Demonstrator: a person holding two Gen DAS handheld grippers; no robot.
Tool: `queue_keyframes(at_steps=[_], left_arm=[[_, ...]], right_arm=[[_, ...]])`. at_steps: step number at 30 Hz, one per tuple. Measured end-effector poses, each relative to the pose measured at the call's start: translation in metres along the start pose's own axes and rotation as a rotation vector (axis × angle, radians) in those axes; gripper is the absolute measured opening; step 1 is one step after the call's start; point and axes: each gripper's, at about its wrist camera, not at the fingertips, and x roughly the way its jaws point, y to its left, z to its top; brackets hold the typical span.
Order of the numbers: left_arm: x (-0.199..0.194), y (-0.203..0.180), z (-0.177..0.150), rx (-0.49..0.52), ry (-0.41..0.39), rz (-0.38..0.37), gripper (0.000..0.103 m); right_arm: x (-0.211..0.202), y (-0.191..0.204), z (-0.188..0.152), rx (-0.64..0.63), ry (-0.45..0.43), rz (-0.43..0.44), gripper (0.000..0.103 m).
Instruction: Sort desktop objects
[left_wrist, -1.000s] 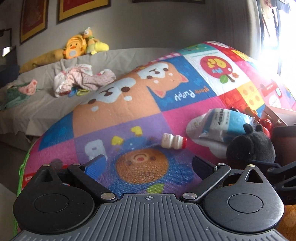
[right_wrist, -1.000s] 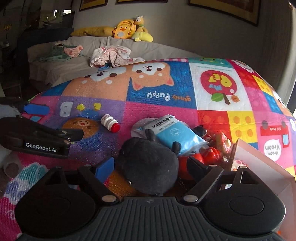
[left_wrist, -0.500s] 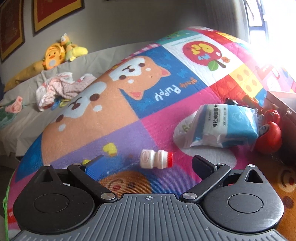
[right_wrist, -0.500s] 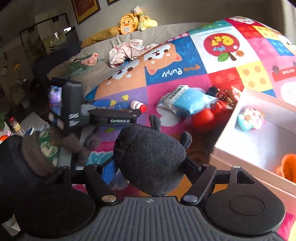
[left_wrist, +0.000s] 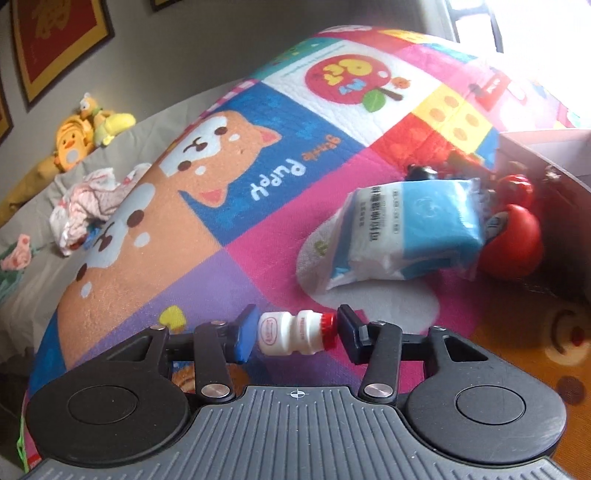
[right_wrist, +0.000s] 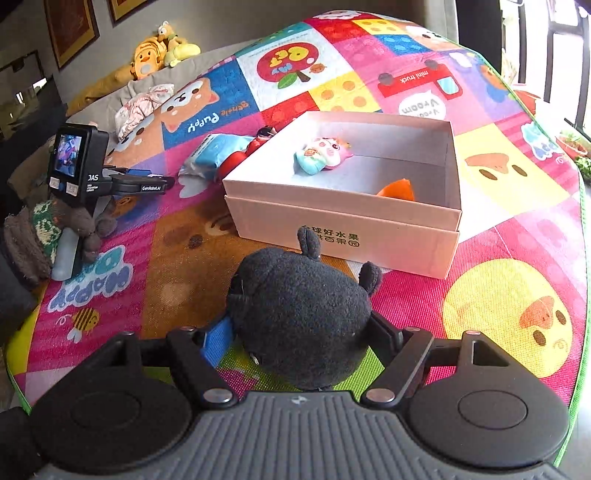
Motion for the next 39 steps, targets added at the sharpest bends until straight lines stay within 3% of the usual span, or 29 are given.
queue_keyframes(at_steps=[6, 9, 14, 22, 26, 31, 36, 39], left_arm=[[-0.077, -0.038, -0.02, -0.023, -0.009, -0.342, 0.053], [-0.098, -0.067, -0.033, 0.011, -0.018, -0.423, 0.056], [-0.107, -0.091, -0.047, 0.038, -0.042, -0.399, 0.08], [-0.113, -0.076, -0.055, -0.048, -0.035, -0.376, 0.092], [-0.122, -0.076, -0.047, -0.041, -0.072, -0.418, 0.095], [-0.134, -0.095, -0.029, 0.008, -0.144, -0.479, 0.095], [-0.146, -0.129, -0.02, 0.137, -0.219, -0.58, 0.098], [-0.144, -0.152, -0.02, 0.23, -0.246, -0.55, 0.101]], right_arm=[[0.007, 0.003, 0.005, -0.005, -0.011, 0.019, 0.077], [0.009, 0.005, 0.005, -0.003, -0.033, -0.011, 0.079], [0.0, 0.017, -0.003, -0.114, -0.093, -0.09, 0.087], [-0.006, 0.028, -0.015, -0.215, -0.116, -0.128, 0.09], [0.004, 0.037, -0.014, -0.247, -0.119, -0.116, 0.09], [0.005, 0.044, -0.013, -0.291, -0.134, -0.097, 0.09], [-0.008, 0.03, -0.023, -0.271, -0.128, -0.131, 0.091], [-0.017, 0.019, -0.028, -0.232, -0.136, -0.145, 0.093]])
